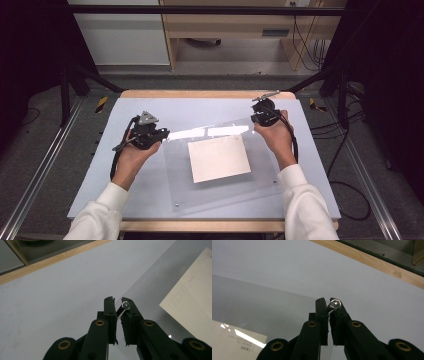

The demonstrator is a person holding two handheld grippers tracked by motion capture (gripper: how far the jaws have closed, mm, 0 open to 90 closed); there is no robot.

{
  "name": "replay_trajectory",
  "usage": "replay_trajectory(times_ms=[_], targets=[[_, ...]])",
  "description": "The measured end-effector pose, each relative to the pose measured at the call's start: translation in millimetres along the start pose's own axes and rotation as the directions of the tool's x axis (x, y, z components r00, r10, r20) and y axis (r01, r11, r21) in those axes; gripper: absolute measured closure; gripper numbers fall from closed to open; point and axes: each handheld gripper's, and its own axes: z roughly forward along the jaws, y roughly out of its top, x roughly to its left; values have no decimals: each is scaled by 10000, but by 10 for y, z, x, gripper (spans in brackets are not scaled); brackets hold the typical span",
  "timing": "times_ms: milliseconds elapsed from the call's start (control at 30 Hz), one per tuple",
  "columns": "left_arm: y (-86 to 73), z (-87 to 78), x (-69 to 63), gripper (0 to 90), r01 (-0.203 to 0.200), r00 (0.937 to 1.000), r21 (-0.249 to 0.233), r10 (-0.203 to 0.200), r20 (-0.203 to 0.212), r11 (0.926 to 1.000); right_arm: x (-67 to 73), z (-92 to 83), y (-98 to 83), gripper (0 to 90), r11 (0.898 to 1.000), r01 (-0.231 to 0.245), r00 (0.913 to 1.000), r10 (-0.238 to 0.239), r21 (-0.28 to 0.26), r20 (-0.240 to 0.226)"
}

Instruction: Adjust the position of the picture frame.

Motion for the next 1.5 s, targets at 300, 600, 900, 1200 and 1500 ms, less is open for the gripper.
replay_trajectory(times_ms=[300,600,900,1200,1500], targets=[[23,-52,59,817,-2,9999,90,1,103,10000,63,-61,-20,858,10000,40,10000,-40,-51,-46],[92,-92,79,816,-442,9988,399,433,229,9982,101,-125,-114,858,9999,-108,9999,107,-41,-107],[123,-137,130,817,-609,9974,487,589,415,9970,174,-228,-184,858,9999,-105,9999,105,-20,-97],[84,-67,231,818,-655,9959,818,600,679,9945,292,-249,-275,858,9995,-84,9999,87,289,-77],[25,169,265,819,-515,9954,1114,420,856,9924,285,-127,-402,857,9965,-73,9999,83,837,-112]])
